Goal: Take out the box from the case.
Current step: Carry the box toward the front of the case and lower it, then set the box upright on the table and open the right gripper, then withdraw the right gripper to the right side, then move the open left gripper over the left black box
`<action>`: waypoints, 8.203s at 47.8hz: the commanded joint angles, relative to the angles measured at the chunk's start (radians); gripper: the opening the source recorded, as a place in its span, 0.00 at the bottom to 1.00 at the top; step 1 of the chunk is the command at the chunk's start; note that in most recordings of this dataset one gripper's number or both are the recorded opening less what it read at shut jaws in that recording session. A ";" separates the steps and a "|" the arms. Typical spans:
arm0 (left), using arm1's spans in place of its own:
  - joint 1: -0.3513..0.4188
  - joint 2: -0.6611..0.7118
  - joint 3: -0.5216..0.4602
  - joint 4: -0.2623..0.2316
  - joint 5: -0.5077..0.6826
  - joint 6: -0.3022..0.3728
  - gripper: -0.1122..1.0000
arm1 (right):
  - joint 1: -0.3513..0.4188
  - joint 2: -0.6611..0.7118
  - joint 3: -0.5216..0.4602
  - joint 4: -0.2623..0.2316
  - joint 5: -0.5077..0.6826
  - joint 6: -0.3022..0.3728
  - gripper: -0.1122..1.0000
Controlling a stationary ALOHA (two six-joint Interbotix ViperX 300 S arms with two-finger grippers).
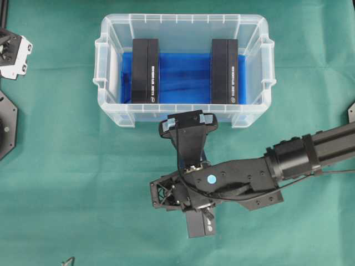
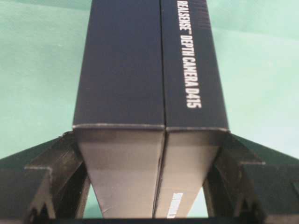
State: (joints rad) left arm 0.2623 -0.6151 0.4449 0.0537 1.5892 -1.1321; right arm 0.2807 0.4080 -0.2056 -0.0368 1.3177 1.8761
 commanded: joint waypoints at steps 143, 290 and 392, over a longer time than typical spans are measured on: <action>-0.040 -0.014 -0.014 -0.002 -0.014 -0.009 0.87 | 0.106 -0.756 0.434 -0.058 0.333 0.132 0.90; -0.058 0.690 -0.692 0.002 -0.075 -0.052 0.87 | -0.592 -0.904 0.600 -0.080 0.181 -0.586 0.90; -0.061 0.661 -0.440 0.015 -0.299 -0.121 0.87 | -0.580 -0.899 0.600 -0.075 0.155 -0.586 0.90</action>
State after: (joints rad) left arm 0.1963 0.0813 0.0015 0.0644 1.3116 -1.2517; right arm -0.3053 -0.4909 0.4034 -0.1135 1.4788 1.2916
